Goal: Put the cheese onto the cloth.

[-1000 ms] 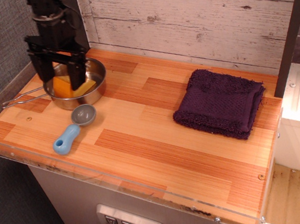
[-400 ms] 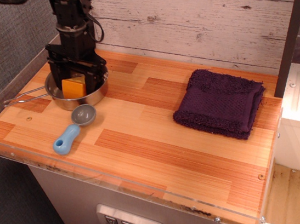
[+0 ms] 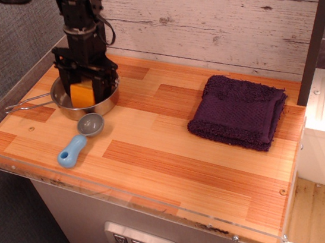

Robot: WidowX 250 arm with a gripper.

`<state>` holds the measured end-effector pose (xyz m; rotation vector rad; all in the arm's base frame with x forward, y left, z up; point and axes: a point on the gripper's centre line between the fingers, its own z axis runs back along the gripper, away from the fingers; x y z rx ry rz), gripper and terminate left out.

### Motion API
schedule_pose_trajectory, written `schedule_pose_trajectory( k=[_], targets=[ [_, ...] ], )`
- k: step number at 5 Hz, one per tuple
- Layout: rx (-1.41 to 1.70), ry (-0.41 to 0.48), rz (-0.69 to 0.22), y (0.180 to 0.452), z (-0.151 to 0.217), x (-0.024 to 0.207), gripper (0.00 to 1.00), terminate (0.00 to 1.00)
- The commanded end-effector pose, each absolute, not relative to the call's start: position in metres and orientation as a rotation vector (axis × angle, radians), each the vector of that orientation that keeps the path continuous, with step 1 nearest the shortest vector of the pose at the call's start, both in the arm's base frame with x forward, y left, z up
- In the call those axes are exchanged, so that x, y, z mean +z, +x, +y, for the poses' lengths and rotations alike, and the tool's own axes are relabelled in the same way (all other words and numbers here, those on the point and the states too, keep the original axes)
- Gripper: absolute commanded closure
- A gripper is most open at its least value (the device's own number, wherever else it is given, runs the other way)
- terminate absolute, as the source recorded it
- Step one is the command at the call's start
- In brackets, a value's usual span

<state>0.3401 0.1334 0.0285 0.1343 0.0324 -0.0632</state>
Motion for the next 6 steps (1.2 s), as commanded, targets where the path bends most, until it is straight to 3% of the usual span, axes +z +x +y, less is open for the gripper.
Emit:
schedule_pose_trajectory(
  k=[1,2,3,5,6],
  targets=[
    [0.009,0.178,-0.264,0.337,0.112,0.136,1.0,0.0],
    [-0.049,0.057,-0.303,0.337,0.069,0.147,1.0,0.0],
    [-0.073,-0.025,-0.274,0.335,0.021,0.141,1.0,0.0],
    [-0.083,-0.042,-0.193,0.334,-0.078,0.112,1.0,0.0],
    [-0.081,0.002,-0.166,0.337,-0.102,0.097,1.0,0.0]
  ],
)
